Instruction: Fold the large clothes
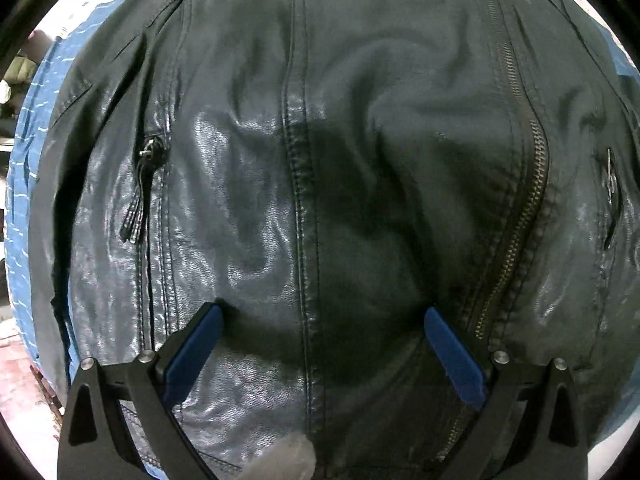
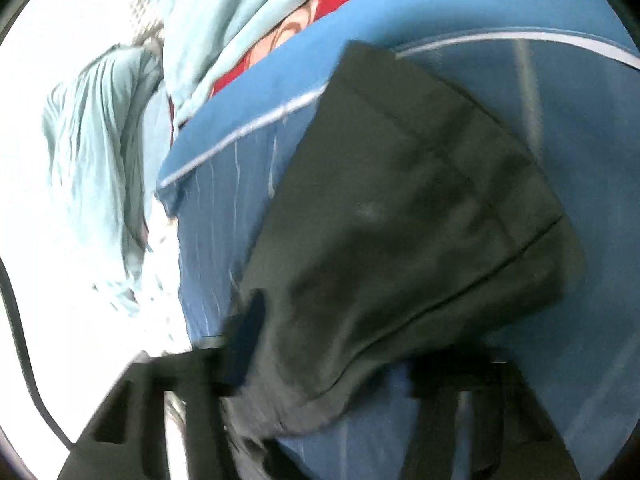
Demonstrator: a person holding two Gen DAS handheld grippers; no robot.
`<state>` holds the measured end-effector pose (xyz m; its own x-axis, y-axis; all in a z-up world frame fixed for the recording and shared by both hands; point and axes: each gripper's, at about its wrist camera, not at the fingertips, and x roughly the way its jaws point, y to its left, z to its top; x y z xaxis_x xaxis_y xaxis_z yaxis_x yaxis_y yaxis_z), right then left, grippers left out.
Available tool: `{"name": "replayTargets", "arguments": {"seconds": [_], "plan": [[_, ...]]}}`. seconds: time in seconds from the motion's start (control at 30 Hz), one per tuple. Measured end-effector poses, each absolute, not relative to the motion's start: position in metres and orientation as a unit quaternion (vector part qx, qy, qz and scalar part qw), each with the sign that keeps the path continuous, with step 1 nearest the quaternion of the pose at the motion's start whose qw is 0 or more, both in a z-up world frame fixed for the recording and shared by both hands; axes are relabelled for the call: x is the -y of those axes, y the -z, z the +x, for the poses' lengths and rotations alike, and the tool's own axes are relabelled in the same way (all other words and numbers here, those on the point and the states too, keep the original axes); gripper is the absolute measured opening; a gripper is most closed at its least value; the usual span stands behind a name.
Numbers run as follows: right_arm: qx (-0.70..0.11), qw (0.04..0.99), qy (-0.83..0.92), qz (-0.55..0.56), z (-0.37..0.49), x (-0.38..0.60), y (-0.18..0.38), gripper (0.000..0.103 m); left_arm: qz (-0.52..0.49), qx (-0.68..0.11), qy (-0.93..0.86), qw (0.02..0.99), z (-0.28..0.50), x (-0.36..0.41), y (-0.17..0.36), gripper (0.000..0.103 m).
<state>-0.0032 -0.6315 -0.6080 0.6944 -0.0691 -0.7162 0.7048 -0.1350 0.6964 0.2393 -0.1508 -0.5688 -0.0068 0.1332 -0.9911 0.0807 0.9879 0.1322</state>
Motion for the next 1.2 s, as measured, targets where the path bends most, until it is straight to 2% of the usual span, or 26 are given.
{"name": "replayTargets", "arguments": {"seconds": [0.03, 0.13, 0.27, 0.43, 0.53, 0.77, 0.9, 1.0, 1.2], "plan": [[-0.225, 0.618, 0.314, 0.684, -0.006, 0.637, 0.607, 0.014, 0.077, -0.708, -0.018, 0.702, 0.241, 0.152, 0.566, 0.103], [-0.222, 0.638, 0.331, 0.659, 0.012, 0.65, 0.585, 0.007, 0.087, -0.675, -0.02, 0.732, 0.248, 0.158, 0.545, 0.103], [-0.217, 0.667, 0.346, 0.623, 0.014, 0.664, 0.539, 0.007, 0.085, -0.636, -0.026, 0.766, 0.26, 0.161, 0.52, 0.103], [-0.226, 0.723, 0.325, 0.566, 0.042, 0.642, 0.467, 0.006, 0.089, -0.631, -0.065, 0.768, 0.276, 0.151, 0.511, 0.103], [-0.233, 0.764, 0.298, 0.522, 0.079, 0.612, 0.42, 0.006, 0.068, -0.636, -0.097, 0.762, 0.282, 0.122, 0.506, 0.103], [-0.304, 0.845, 0.188, 0.399, 0.195, 0.493, 0.36, 0.006, 0.002, -0.641, -0.174, 0.747, 0.273, 0.048, 0.496, 0.103], [-0.355, 0.872, 0.1, 0.323, 0.265, 0.392, 0.358, 0.006, -0.037, -0.637, -0.227, 0.736, 0.261, -0.01, 0.492, 0.103], [-0.395, 0.883, 0.032, 0.251, 0.313, 0.3, 0.377, 0.006, -0.071, -0.629, -0.279, 0.722, 0.24, -0.056, 0.492, 0.103], [-0.502, 0.859, -0.057, 0.08, 0.359, 0.116, 0.473, 0.006, -0.155, -0.624, -0.358, 0.677, 0.178, -0.12, 0.495, 0.103]]}}
